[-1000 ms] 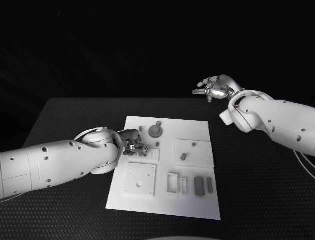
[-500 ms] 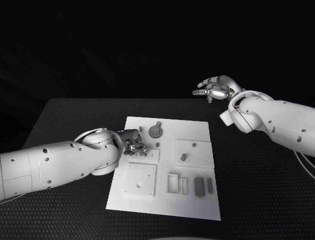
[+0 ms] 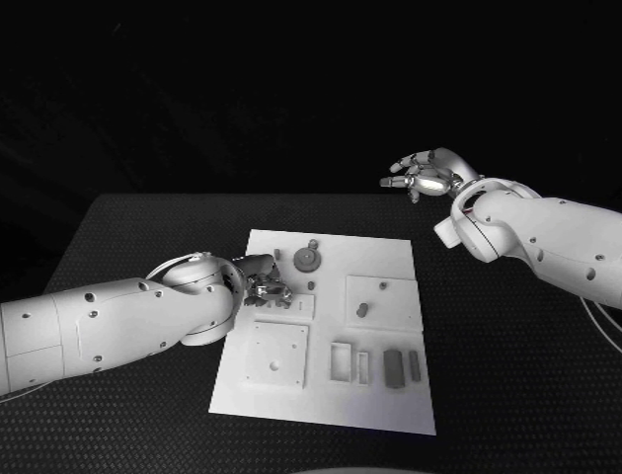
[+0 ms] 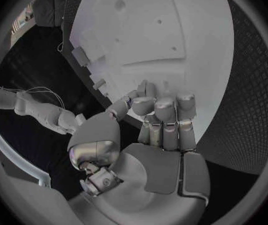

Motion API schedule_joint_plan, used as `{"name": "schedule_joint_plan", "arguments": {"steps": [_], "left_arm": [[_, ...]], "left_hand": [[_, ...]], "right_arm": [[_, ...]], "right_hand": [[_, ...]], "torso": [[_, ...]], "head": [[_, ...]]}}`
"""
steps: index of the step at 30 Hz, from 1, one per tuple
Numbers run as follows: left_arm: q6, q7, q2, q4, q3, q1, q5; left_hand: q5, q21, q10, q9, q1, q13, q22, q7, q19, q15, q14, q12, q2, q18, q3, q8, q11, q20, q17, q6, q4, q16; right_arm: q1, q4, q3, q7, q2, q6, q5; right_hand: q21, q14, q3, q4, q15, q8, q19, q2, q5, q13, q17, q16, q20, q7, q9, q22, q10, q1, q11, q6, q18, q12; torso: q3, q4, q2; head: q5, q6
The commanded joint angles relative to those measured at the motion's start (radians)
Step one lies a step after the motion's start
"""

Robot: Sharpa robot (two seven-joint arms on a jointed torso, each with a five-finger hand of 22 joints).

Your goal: Assemble the parts on the task board

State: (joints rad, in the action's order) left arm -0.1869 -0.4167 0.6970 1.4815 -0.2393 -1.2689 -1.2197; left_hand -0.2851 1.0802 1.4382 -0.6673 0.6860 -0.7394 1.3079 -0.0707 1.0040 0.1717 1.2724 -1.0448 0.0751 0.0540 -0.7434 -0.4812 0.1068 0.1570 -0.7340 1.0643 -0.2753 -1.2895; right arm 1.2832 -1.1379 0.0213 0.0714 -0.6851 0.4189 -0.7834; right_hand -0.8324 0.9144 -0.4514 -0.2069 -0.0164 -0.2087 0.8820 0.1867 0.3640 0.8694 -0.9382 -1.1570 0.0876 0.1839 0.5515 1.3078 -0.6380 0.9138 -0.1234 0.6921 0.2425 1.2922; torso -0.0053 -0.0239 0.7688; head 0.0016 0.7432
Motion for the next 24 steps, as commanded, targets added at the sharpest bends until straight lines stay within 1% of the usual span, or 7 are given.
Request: {"name": "schedule_joint_plan", "arguments": {"steps": [1, 8, 12, 15, 18, 21, 24], "left_arm": [[0.020, 0.005, -0.005, -0.001, 0.000, 0.002, -0.002], [0.027, 0.004, -0.007, -0.005, 0.000, 0.008, -0.010], [0.027, 0.003, -0.005, -0.007, 0.000, 0.008, -0.014], [0.033, 0.004, -0.006, -0.008, 0.000, 0.009, -0.014], [0.033, 0.003, -0.007, -0.006, 0.000, 0.010, -0.015], [0.038, 0.002, -0.007, -0.007, 0.000, 0.010, -0.020], [0.057, -0.001, -0.006, -0.007, 0.000, 0.010, -0.021]], "left_hand": [[0.000, 0.006, -0.032, -0.001, 0.018, 0.001, 0.014, 0.101, 0.004, 0.022, 0.014, -0.006, 0.013, 0.019, -0.014, -0.004, 0.034, 0.115, 0.001, 0.173, 0.008, -0.006], [0.001, 0.006, -0.032, 0.000, 0.019, 0.002, 0.014, 0.101, 0.004, 0.022, 0.014, -0.006, 0.012, 0.019, -0.015, -0.003, 0.033, 0.115, 0.001, 0.173, 0.008, -0.005], [0.001, 0.006, -0.032, 0.000, 0.019, 0.002, 0.014, 0.101, 0.004, 0.022, 0.014, -0.006, 0.012, 0.019, -0.015, -0.003, 0.033, 0.115, 0.002, 0.173, 0.008, -0.005], [0.001, 0.006, -0.032, 0.000, 0.019, 0.002, 0.014, 0.101, 0.004, 0.022, 0.014, -0.006, 0.012, 0.019, -0.015, -0.003, 0.033, 0.115, 0.002, 0.173, 0.008, -0.005], [0.001, 0.006, -0.032, 0.000, 0.019, 0.002, 0.014, 0.101, 0.004, 0.022, 0.014, -0.006, 0.012, 0.019, -0.015, -0.003, 0.033, 0.115, 0.002, 0.172, 0.007, -0.005], [0.002, 0.006, -0.032, 0.000, 0.019, 0.002, 0.014, 0.101, 0.003, 0.022, 0.013, -0.006, 0.011, 0.018, -0.015, -0.003, 0.033, 0.115, 0.002, 0.172, 0.007, -0.006], [0.002, 0.006, -0.032, 0.000, 0.020, 0.002, 0.014, 0.101, 0.003, 0.022, 0.013, -0.006, 0.011, 0.018, -0.016, -0.003, 0.033, 0.115, 0.002, 0.172, 0.007, -0.006]], "right_arm": [[0.000, -0.001, -0.001, 0.008, 0.000, -0.012, 0.000], [-0.001, 0.000, -0.001, 0.007, 0.000, -0.013, 0.000], [-0.001, 0.000, -0.001, 0.007, 0.000, -0.013, 0.000], [-0.001, -0.001, -0.001, 0.007, -0.001, -0.013, 0.000], [-0.001, 0.000, -0.001, 0.007, -0.001, -0.013, 0.000], [-0.002, 0.000, -0.001, 0.007, 0.000, -0.014, 0.000], [-0.003, 0.000, -0.001, 0.007, 0.000, -0.014, 0.000]], "right_hand": [[0.006, -0.006, 0.005, -0.003, 0.001, -0.004, 0.001, -0.004, 0.003, -0.001, 0.001, -0.004, 0.006, 0.044, -0.001, 0.018, 0.006, -0.003, 0.003, 0.005, 0.019, 0.007], [0.006, -0.006, 0.005, -0.004, 0.001, -0.004, 0.001, -0.005, 0.004, -0.002, 0.002, -0.005, 0.006, 0.044, -0.002, 0.018, 0.007, -0.003, 0.003, 0.005, 0.019, 0.007], [0.006, -0.006, 0.005, -0.003, 0.001, -0.004, 0.001, -0.005, 0.003, -0.002, 0.002, -0.005, 0.006, 0.044, -0.002, 0.018, 0.007, -0.004, 0.003, 0.005, 0.019, 0.007], [0.006, -0.006, 0.005, -0.004, 0.001, -0.005, 0.001, -0.005, 0.003, -0.003, 0.002, -0.005, 0.006, 0.044, -0.002, 0.018, 0.007, -0.004, 0.003, 0.005, 0.019, 0.008], [0.006, -0.006, 0.005, -0.003, 0.001, -0.005, 0.001, -0.005, 0.003, -0.003, 0.002, -0.005, 0.006, 0.044, -0.002, 0.018, 0.007, -0.004, 0.003, 0.005, 0.019, 0.008], [0.006, -0.006, 0.005, -0.003, 0.001, -0.005, 0.001, -0.005, 0.003, -0.003, 0.003, -0.005, 0.006, 0.044, -0.002, 0.018, 0.007, -0.004, 0.003, 0.005, 0.019, 0.008], [0.006, -0.006, 0.005, -0.003, 0.001, -0.005, 0.001, -0.005, 0.004, -0.003, 0.003, -0.006, 0.006, 0.044, -0.002, 0.018, 0.007, -0.004, 0.003, 0.005, 0.019, 0.008]], "torso": [[-0.0004, 0.0001, 0.000], [-0.0007, 0.0007, 0.000], [0.0000, 0.0011, 0.000], [-0.0001, 0.0003, 0.000], [-0.0006, -0.0012, -0.001], [-0.0007, -0.0011, 0.000], [-0.0004, 0.0004, 0.000]], "head": [[0.000, 0.001], [-0.001, 0.003], [-0.001, 0.004], [-0.002, 0.004], [-0.003, 0.006], [-0.003, 0.006], [-0.002, 0.006]]}}
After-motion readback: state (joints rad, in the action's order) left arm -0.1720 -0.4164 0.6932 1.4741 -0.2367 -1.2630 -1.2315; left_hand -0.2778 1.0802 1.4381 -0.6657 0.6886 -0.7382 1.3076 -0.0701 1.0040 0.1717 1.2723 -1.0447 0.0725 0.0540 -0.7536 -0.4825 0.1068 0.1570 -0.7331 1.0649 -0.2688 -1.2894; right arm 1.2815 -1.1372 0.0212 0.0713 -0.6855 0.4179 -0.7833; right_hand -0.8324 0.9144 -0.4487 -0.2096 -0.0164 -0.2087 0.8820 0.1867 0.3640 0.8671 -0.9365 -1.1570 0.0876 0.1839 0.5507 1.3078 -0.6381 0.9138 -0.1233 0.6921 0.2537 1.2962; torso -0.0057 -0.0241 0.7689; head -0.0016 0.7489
